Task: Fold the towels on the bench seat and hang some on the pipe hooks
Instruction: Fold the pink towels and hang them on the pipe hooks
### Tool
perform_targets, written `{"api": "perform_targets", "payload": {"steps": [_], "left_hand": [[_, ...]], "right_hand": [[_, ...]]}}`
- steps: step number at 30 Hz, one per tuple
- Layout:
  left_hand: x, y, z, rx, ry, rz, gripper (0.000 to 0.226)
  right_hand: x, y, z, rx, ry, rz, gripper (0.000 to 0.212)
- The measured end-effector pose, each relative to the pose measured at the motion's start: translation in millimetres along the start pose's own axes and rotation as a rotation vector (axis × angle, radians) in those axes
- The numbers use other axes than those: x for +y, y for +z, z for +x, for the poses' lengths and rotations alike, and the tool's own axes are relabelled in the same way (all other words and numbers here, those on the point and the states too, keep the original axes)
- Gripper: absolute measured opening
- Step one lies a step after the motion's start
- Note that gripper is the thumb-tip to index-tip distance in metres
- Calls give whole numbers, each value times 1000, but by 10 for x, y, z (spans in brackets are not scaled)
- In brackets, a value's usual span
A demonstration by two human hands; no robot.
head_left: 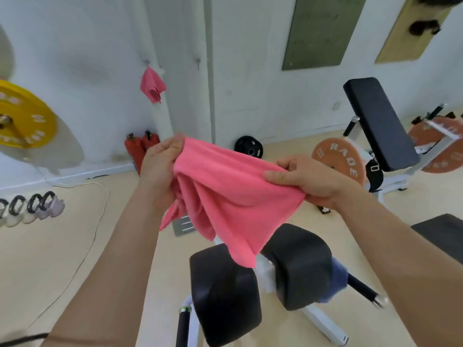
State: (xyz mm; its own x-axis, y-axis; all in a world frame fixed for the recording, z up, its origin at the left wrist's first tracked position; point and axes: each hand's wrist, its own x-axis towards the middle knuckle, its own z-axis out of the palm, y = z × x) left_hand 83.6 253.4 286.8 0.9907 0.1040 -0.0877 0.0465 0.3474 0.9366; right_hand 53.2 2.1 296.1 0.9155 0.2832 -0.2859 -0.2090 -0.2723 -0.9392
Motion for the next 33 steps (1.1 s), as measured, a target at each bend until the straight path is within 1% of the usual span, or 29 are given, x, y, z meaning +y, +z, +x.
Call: {"api": "perform_targets", "payload": {"steps": [1, 2, 3, 4, 5, 6, 8, 10, 12, 14, 15, 17, 18, 20, 21, 22, 23, 24, 25, 27, 29, 31, 32, 33], "left_hand": [[42, -7, 132, 38, 12, -14, 23], [54, -25, 269, 75, 24, -8, 18], [31, -57, 399, 112, 47, 20, 15], [-27, -92, 507, 132, 74, 78, 16], [-112, -130, 601, 150, 110, 191, 18], [-214, -159, 668, 174, 140, 320, 21], [-455, -199, 765, 215, 172, 510, 23], [-679, -202, 839, 227, 140, 631, 27], [-884, -176, 916, 208, 103, 770, 41], [-1011, -73, 1005, 154, 129, 982, 50], [-1002, -18, 1048, 166, 161, 1066, 52], [-887, 115, 1157, 270, 259, 1132, 47], [-809, 156, 1203, 343, 335, 1120, 41], [-660, 197, 1238, 476, 464, 1069, 34], [-619, 172, 1245, 527, 487, 1064, 33], [-615, 124, 1236, 560, 474, 1089, 32], [-651, 56, 1215, 566, 442, 1130, 31], [-738, -33, 1177, 549, 397, 1172, 29], [-865, -132, 1120, 516, 340, 1217, 29], [-1207, -322, 939, 409, 174, 1315, 28], [-1651, -450, 653, 201, -65, 1462, 27], [-2117, -591, 306, -16, -245, 1608, 26], [-2318, -684, 124, -74, -309, 1642, 25], [-2477, -776, -55, -97, -364, 1661, 22]], "right_hand": [[-35, -154, 50, -27, 31, 43, 67], [-69, -297, 86, -36, 44, 82, 68], [-102, -426, 119, -27, 49, 139, 62], [-117, -555, 168, 9, 57, 208, 47], [-126, -671, 223, 52, 68, 285, 28], [-109, -780, 296, 95, 78, 354, 21], [-69, -947, 461, 84, 86, 441, 18], [-73, -1053, 653, 76, 81, 474, 15], [-72, -1163, 898, 160, 75, 497, 27], [-108, -1284, 1132, 305, 15, 458, 25], [-128, -1350, 1241, 362, -45, 411, 24], [-170, -1514, 1451, 437, -194, 278, 28], [-186, -1597, 1525, 485, -293, 125, 29], [-220, -1730, 1568, 585, -510, -362, 30], [-212, -1784, 1562, 618, -614, -574, 31], [-170, -1822, 1535, 624, -682, -701, 32], [-90, -1854, 1514, 613, -703, -762, 34], [34, -1894, 1519, 594, -676, -822, 36], [213, -1934, 1542, 551, -602, -904, 39], [660, -1963, 1597, 370, -386, -1098, 41], [1189, -1898, 1580, 156, -187, -1297, 44], [1715, -1749, 1465, -15, -67, -1381, 39], [1979, -1673, 1388, -79, -30, -1408, 35], [2226, -1604, 1292, -131, 6, -1431, 31]]}}
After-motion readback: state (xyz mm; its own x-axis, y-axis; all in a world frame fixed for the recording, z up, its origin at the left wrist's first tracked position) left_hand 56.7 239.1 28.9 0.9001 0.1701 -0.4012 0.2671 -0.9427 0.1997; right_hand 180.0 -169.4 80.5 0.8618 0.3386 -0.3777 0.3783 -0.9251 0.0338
